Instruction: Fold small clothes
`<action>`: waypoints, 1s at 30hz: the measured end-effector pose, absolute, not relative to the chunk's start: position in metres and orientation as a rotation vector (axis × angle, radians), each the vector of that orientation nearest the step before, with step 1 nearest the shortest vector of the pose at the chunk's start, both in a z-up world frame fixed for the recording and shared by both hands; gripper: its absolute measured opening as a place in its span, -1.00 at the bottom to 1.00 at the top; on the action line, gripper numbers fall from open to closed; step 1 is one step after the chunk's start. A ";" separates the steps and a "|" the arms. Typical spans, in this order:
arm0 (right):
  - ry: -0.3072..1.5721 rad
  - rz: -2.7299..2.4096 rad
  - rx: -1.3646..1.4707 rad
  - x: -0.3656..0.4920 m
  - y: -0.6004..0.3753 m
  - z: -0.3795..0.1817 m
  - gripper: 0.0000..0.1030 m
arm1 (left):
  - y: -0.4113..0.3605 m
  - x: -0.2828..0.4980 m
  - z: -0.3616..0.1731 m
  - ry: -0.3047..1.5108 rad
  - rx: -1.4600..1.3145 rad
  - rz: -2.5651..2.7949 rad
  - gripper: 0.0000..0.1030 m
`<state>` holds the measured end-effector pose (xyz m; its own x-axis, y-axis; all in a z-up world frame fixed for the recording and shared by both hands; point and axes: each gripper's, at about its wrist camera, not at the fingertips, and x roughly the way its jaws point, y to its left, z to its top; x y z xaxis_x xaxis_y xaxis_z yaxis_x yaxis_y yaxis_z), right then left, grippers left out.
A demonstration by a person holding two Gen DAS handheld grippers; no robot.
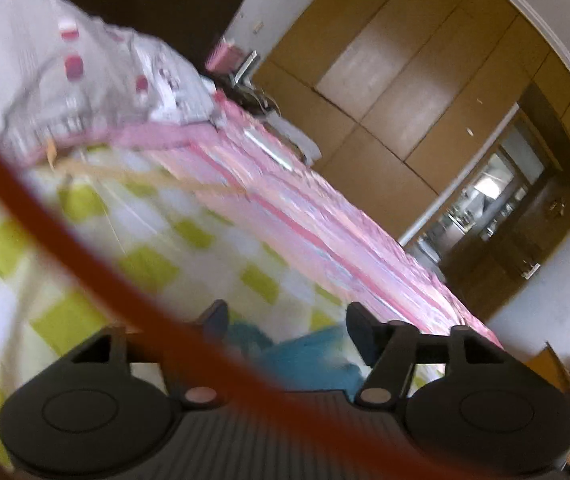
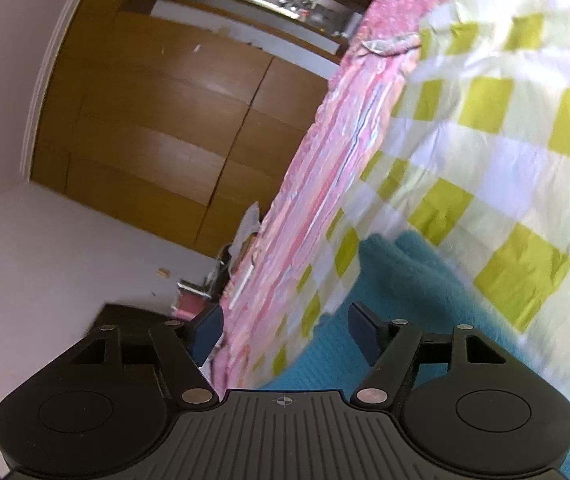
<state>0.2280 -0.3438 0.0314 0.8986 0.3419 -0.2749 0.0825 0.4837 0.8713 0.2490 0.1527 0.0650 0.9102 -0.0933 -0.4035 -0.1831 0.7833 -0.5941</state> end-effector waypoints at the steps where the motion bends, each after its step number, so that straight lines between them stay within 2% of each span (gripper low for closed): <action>1: 0.457 0.152 1.026 0.228 -0.341 0.033 0.37 | 0.154 0.249 0.067 0.436 -0.666 0.053 0.36; 5: 0.487 0.092 0.875 0.228 -0.331 0.035 0.37 | 0.141 0.246 0.067 0.461 -0.537 0.057 0.36; 8: 0.489 0.041 0.750 0.223 -0.325 0.037 0.29 | 0.125 0.240 0.061 0.479 -0.426 0.036 0.37; 11: 0.518 -0.006 0.602 0.224 -0.319 0.039 -0.04 | 0.107 0.235 0.049 0.500 -0.307 0.020 0.37; 13: 0.554 -0.031 0.523 0.231 -0.317 0.036 -0.38 | 0.099 0.234 0.042 0.519 -0.256 0.023 0.37; 19: 0.633 -0.102 0.398 0.245 -0.315 0.019 -0.91 | 0.105 0.232 0.018 0.617 -0.244 0.073 0.37; 27: 0.653 -0.123 0.342 0.246 -0.309 0.019 -0.91 | 0.123 0.206 0.013 0.632 -0.297 0.078 0.40; 29: 0.638 -0.118 0.337 0.239 -0.305 0.029 -0.82 | 0.124 0.197 0.017 0.624 -0.278 0.081 0.39; 30: 0.628 -0.114 0.330 0.235 -0.301 0.034 -0.68 | 0.124 0.192 0.018 0.618 -0.264 0.080 0.39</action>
<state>0.2347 -0.3013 0.0342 0.8051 -0.0054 -0.5931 0.2038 0.9416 0.2681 0.1917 0.1241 0.0182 0.8132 -0.0047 -0.5820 -0.1525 0.9633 -0.2208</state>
